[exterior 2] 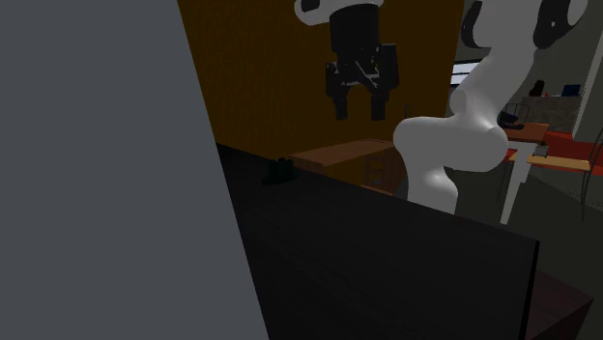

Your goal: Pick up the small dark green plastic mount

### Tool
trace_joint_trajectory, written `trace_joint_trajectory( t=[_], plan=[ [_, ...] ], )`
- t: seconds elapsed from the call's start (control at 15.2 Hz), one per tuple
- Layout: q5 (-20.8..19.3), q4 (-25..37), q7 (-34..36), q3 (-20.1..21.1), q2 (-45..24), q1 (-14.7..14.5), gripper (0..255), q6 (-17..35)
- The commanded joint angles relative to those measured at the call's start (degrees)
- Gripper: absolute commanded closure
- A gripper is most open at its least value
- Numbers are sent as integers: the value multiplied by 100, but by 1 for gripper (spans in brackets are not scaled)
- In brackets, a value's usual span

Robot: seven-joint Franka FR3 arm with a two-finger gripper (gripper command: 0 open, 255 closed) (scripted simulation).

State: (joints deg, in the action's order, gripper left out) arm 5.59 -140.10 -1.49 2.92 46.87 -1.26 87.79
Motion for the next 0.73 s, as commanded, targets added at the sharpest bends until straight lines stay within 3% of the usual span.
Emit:
trace_joint_trajectory(
  t=[0.0,0.66],
  plan=[
    [0,0,0,0,0,0,0,0],
    [-920,-506,-1594,-1114,-598,356,0,1501]
  ],
)
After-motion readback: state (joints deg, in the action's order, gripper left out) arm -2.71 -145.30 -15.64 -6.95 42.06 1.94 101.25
